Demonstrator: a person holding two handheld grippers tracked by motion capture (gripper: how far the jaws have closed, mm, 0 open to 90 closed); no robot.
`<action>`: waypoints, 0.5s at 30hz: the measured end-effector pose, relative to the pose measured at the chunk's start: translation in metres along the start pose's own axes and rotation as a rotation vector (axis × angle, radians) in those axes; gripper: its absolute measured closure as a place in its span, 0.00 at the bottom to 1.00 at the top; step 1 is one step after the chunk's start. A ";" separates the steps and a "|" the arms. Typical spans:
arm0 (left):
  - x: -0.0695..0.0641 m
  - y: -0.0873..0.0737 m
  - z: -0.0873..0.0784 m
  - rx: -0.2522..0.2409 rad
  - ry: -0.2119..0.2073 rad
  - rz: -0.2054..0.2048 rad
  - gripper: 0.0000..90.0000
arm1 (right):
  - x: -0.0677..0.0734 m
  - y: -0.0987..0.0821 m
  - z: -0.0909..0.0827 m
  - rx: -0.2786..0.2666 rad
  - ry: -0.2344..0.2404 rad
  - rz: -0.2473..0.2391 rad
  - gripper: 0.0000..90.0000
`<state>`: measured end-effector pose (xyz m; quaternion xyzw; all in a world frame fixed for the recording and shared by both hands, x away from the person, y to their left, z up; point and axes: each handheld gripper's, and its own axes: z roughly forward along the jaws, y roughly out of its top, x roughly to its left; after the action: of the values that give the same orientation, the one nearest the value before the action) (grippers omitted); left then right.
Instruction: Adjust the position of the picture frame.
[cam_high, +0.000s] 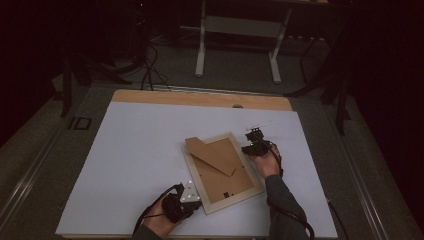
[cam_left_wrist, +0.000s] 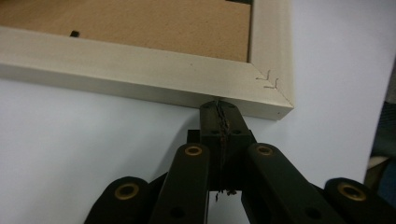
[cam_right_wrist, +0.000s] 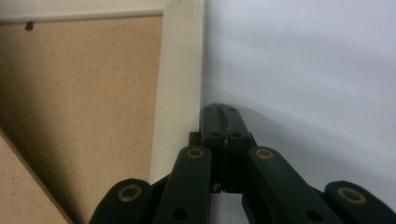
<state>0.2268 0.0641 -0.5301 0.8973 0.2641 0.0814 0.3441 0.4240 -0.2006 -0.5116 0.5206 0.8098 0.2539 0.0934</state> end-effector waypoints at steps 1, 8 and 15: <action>-0.002 0.001 0.001 -0.001 -0.001 -0.002 1.00 | 0.001 0.001 0.001 -0.002 0.000 0.001 1.00; -0.004 0.004 0.005 -0.014 -0.027 -0.022 1.00 | 0.008 0.006 0.005 0.004 0.006 -0.008 1.00; -0.011 0.007 0.010 -0.023 -0.058 -0.020 1.00 | 0.019 0.013 0.011 0.003 -0.001 -0.031 1.00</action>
<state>0.2238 0.0486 -0.5326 0.8926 0.2623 0.0549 0.3626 0.4304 -0.1764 -0.5125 0.5083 0.8181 0.2509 0.0969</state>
